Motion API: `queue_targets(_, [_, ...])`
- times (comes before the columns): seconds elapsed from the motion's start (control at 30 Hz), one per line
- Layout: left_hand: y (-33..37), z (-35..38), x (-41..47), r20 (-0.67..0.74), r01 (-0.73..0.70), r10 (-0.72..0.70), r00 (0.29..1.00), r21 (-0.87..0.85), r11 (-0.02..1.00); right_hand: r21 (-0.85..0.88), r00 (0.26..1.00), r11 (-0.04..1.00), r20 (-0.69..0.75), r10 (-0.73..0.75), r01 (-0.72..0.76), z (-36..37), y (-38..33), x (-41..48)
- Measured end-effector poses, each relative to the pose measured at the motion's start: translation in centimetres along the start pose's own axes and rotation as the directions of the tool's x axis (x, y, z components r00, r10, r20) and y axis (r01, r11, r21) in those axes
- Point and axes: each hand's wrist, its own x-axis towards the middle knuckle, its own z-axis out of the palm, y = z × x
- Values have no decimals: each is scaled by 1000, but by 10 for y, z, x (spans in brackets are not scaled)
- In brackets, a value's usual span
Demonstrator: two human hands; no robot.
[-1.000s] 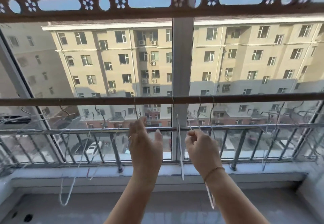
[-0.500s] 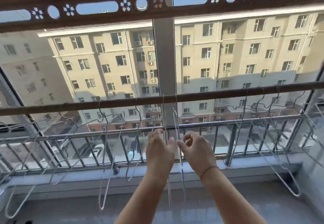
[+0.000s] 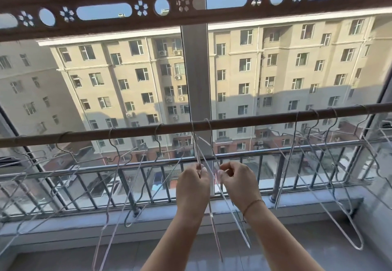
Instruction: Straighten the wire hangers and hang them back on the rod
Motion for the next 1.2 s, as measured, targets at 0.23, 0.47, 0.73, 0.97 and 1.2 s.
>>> queue_targets(0.23, [-1, 7, 8, 6, 25, -25, 1000, -33, 999, -11, 995, 999, -92, 31, -32, -23, 14, 10])
queue_targets(0.47, [0, 15, 13, 20, 24, -23, 1000, -30, 999, -13, 991, 997, -114, 70, -72, -36, 28, 11])
queue_targets(0.73, [11, 16, 8, -117, -28, 17, 993, -93, 995, -38, 988, 995, -125, 89, -94, -44, 33, 14])
queue_targets(0.97, [66, 34, -6, -113, -284, 269, 956, -152, 947, -110, 944, 993, -330, 2, -40, -92, 50, 11])
queue_targets(1.2, [120, 91, -24, 83, -353, 370, 925, -172, 920, -215, 879, 974, -475, -42, -70, -155, 92, 23])
